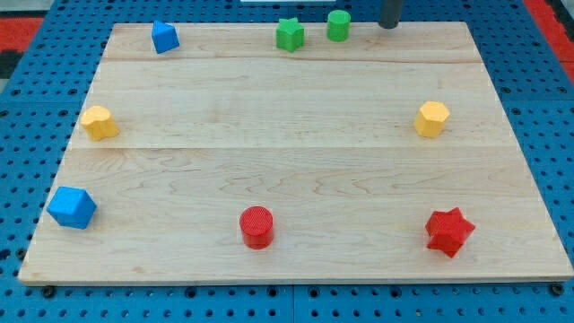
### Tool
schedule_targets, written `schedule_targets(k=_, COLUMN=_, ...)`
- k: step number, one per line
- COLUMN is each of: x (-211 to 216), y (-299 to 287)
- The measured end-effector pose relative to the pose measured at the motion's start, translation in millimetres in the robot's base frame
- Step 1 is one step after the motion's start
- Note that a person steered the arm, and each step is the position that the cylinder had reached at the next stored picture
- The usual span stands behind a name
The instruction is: Move the arm to the left of the green star
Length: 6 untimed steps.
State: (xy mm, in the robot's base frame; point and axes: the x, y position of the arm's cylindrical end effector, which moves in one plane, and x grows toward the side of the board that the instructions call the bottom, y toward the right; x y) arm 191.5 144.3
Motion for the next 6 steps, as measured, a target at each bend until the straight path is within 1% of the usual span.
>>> schedule_targets(k=1, x=1, y=-62)
schedule_targets(k=2, x=28, y=-78)
schedule_targets(k=3, x=88, y=-71)
schedule_targets(k=4, x=107, y=-119)
schedule_targets(k=5, x=87, y=-189)
schedule_targets(k=6, x=0, y=-222)
